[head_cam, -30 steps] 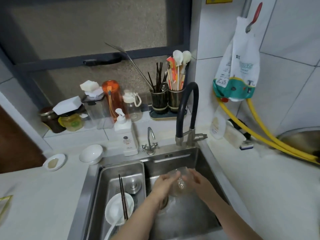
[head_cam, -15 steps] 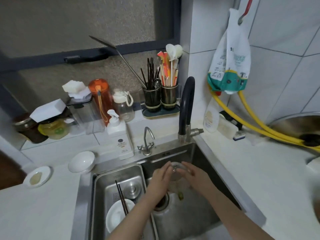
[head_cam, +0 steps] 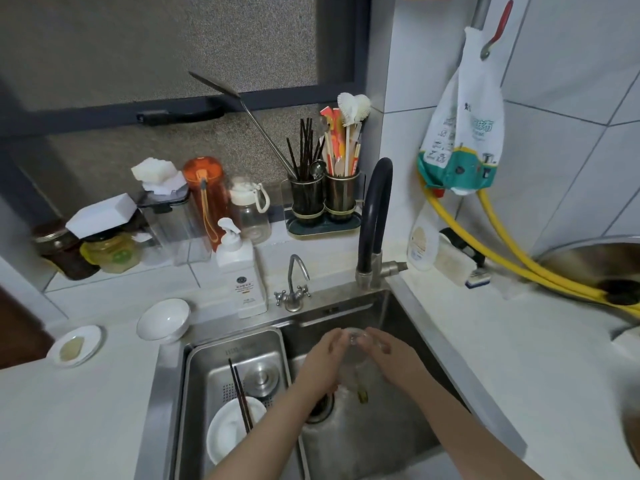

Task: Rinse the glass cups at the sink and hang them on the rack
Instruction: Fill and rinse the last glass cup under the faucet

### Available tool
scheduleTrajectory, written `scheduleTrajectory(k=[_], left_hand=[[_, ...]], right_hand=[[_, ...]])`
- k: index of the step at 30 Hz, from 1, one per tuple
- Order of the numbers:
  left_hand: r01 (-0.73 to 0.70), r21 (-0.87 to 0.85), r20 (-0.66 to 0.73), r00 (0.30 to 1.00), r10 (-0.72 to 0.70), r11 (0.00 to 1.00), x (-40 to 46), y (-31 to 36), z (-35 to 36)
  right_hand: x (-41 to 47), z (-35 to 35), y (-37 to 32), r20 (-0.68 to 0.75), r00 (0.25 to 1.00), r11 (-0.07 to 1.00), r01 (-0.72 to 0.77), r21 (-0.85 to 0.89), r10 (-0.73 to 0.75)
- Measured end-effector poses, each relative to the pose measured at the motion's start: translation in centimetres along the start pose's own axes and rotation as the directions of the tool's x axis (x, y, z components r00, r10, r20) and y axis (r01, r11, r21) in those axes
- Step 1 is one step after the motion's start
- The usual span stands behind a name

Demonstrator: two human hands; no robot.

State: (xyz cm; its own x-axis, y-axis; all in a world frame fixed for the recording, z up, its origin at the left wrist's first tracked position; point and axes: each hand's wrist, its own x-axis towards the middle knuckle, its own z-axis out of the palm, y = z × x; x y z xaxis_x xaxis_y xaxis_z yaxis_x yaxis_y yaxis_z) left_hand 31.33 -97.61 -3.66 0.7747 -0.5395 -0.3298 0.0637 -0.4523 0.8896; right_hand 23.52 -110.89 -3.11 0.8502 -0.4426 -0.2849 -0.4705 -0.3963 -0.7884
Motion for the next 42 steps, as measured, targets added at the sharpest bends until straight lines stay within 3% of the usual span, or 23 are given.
scheduleTrajectory(k=[3,8,12,15,18,21,26,29,32,39,42], left_hand=[[-0.032,-0.125,-0.001,0.999,0.032,0.992,0.1,-0.2,0.8],[0.091,-0.255,0.012,0.996,-0.091,0.963,-0.2,0.0,0.7],[0.061,-0.350,-0.036,0.996,-0.078,0.935,-0.3,1.0,0.6],[0.032,-0.231,-0.066,0.997,-0.048,0.973,0.0,1.3,0.8],[0.029,-0.189,-0.098,0.994,-0.048,0.981,0.6,1.4,1.3],[-0.001,-0.197,-0.142,0.990,-0.028,0.980,1.4,1.2,2.0],[-0.050,-0.134,-0.210,0.978,0.021,0.990,2.1,1.4,2.8],[-0.094,-0.157,-0.262,0.964,0.050,0.983,2.7,1.5,3.2],[-0.142,-0.167,-0.302,0.949,0.086,0.976,3.0,2.3,3.5],[-0.200,-0.150,-0.301,0.942,0.148,0.968,4.5,3.0,4.4],[-0.229,-0.161,-0.300,0.938,0.174,0.960,4.7,3.2,4.6]], right_hand=[[0.0,-0.1,0.8,0.008,0.999,0.989,0.033,0.145,-0.034],[0.1,-0.8,1.2,0.063,0.997,0.963,0.033,0.269,-0.052],[0.7,-1.7,1.8,0.160,0.970,0.971,0.153,0.183,-0.183],[1.7,-1.7,3.3,0.176,0.931,0.946,0.303,0.117,-0.319],[2.0,-2.3,3.5,0.196,0.909,0.928,0.344,0.145,-0.368],[1.7,-3.4,2.5,0.172,0.930,0.936,0.292,0.195,-0.326],[3.7,-5.5,3.5,0.277,0.921,0.941,0.199,0.273,-0.275],[5.8,-6.7,4.0,0.283,0.937,0.962,0.140,0.235,-0.206],[9.0,-7.6,4.1,0.185,0.970,0.983,0.141,0.117,-0.161],[16.5,-9.2,3.2,-0.015,0.959,0.938,0.274,-0.212,-0.283],[19.0,-9.8,3.4,-0.018,0.981,0.946,0.184,-0.266,-0.196]])
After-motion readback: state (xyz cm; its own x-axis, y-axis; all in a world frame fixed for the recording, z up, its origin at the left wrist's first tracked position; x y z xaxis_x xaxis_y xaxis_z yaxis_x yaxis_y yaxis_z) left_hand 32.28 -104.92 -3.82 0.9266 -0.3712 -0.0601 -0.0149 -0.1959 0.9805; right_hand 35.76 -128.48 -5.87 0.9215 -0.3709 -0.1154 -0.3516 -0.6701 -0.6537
